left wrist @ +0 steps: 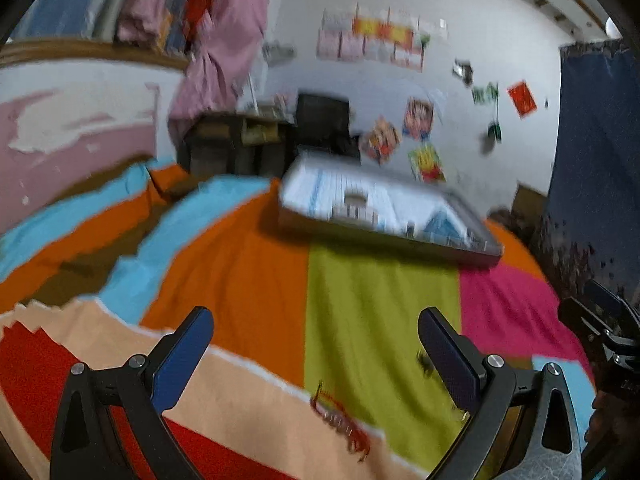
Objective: Organize jewelry
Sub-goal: 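Lower the left tool onto the red string bracelet while the right tool approaches the silver ring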
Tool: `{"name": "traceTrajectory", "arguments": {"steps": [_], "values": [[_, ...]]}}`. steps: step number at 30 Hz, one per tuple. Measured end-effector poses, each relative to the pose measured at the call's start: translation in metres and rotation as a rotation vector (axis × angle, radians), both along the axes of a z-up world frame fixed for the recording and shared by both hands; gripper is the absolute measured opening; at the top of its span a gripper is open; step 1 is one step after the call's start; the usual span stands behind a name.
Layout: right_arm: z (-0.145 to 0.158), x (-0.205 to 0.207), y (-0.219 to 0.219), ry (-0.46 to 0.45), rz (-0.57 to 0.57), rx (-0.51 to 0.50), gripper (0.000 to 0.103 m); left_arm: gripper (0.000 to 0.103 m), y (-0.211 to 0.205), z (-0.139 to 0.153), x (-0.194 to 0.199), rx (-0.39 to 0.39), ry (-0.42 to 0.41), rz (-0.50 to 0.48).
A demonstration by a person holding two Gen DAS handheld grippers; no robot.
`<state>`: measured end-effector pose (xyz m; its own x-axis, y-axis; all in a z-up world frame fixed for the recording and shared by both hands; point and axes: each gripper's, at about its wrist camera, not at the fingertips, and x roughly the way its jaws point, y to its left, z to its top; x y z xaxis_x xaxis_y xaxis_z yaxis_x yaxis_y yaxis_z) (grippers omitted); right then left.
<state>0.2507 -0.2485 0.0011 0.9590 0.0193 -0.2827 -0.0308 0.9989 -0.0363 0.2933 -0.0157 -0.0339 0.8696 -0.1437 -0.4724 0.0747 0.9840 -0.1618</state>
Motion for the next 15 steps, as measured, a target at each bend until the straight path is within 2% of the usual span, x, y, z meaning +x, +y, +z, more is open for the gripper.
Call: {"name": "traceTrajectory", "arguments": {"steps": [4, 7, 8, 10, 12, 14, 15], "values": [[-0.024, 0.019, -0.003, 0.15, 0.031, 0.008, 0.102, 0.103, 0.004, -0.025, 0.016, -0.024, 0.124, -0.036], [-0.041, 0.031, -0.006, 0.253, 0.044, 0.041, 0.102, 0.102, 0.001, -0.037, 0.021, -0.03, 0.183, -0.071], [-0.047, 0.035, -0.007, 0.286, 0.047, 0.054, 0.101, 0.101, 0.0, -0.041, 0.021, -0.031, 0.195, -0.081], [-0.061, 0.04, -0.008, 0.354, 0.053, 0.082, 0.101, 0.092, -0.003, -0.048, 0.023, -0.04, 0.23, -0.114], [-0.071, 0.043, -0.008, 0.395, 0.066, 0.093, 0.095, 0.088, -0.006, -0.055, 0.025, -0.049, 0.263, -0.141], [-0.08, 0.045, -0.005, 0.437, 0.083, 0.093, 0.08, 0.083, -0.009, -0.06, 0.024, -0.055, 0.285, -0.163], [-0.086, 0.047, -0.004, 0.461, 0.098, 0.098, 0.077, 0.08, -0.011, -0.063, 0.025, -0.054, 0.298, -0.172]]}}
